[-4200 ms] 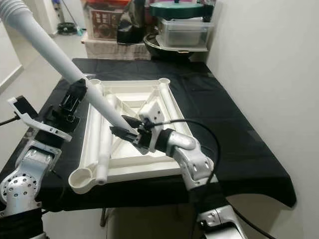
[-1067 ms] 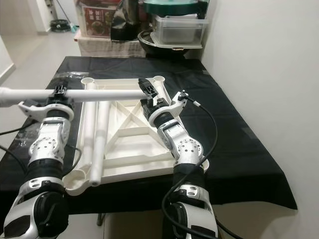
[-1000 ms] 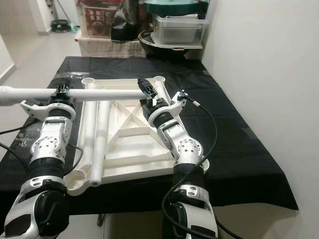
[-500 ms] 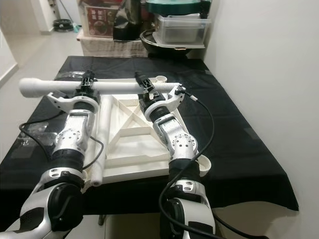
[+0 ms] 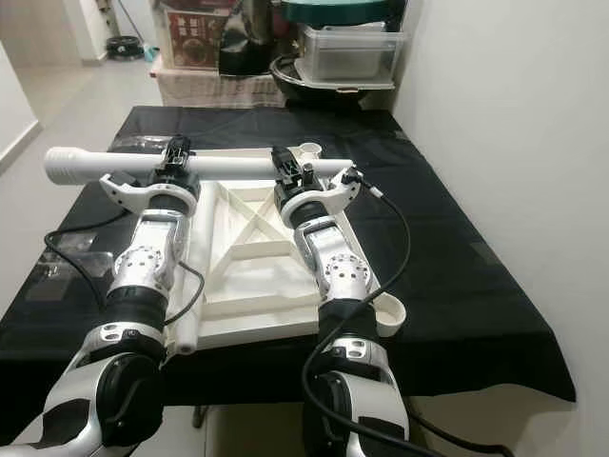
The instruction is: Building children table
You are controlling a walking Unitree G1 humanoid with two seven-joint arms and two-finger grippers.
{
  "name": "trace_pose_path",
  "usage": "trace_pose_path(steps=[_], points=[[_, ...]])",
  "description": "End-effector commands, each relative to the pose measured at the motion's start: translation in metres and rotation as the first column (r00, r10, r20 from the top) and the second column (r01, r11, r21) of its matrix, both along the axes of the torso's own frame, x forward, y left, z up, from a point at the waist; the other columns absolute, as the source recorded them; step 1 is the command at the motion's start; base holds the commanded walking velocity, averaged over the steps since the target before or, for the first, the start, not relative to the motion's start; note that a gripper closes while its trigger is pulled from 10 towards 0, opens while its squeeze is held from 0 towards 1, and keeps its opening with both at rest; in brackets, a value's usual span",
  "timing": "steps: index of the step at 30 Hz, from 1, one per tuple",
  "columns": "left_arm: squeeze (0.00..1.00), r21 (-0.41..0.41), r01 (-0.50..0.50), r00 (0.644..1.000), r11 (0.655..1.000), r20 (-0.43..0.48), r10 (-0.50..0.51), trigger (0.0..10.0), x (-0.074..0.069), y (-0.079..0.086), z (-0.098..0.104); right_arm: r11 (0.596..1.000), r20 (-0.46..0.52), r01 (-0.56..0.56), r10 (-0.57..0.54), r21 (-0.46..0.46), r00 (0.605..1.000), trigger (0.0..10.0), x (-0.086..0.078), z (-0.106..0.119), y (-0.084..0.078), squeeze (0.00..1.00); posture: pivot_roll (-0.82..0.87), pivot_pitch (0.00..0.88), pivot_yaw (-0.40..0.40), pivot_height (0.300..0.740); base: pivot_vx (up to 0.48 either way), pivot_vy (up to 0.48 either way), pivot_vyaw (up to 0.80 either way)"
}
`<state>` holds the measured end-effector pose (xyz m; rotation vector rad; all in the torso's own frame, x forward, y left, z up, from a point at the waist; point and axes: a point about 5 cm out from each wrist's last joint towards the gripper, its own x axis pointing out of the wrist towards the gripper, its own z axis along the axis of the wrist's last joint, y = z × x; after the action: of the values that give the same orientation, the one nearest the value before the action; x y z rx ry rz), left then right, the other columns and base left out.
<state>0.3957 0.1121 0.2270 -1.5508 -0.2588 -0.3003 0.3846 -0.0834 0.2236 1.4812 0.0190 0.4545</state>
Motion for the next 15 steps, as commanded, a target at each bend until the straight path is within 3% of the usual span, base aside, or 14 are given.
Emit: trace_pose_path(steps=[1,9,12,15], points=[[0.0,0.036,0.098,0.993,0.995,0.066,-0.1,0.0,-0.009,-0.028,-0.002,0.996,-0.038,0.01,-0.007,0.087,0.999,0.0,-0.002,0.002,0.021,0.0,-0.04,0.0,-0.023,0.74,0.0,0.0,0.0],[0.0,0.067,0.117,0.987,0.991,0.103,-0.123,0.0,-0.021,-0.018,-0.006,0.994,-0.031,0.042,-0.039,0.103,0.999,0.0,0.002,0.008,0.012,0.0,-0.04,0.0,-0.02,0.74,0.0,0.0,0.0],[0.0,0.087,0.148,0.967,0.985,0.198,-0.163,0.0,-0.047,-0.008,0.004,0.991,-0.031,0.089,-0.087,0.104,0.996,0.0,0.009,0.015,-0.003,0.0,-0.03,0.0,-0.033,0.74,0.0,0.0,0.0],[0.0,0.096,0.153,0.958,0.984,0.229,-0.171,0.0,-0.055,-0.006,0.008,0.989,-0.034,0.106,-0.103,0.107,0.994,0.0,0.011,0.017,-0.008,0.0,-0.02,0.0,-0.04,0.74,0.0,0.0,0.0]])
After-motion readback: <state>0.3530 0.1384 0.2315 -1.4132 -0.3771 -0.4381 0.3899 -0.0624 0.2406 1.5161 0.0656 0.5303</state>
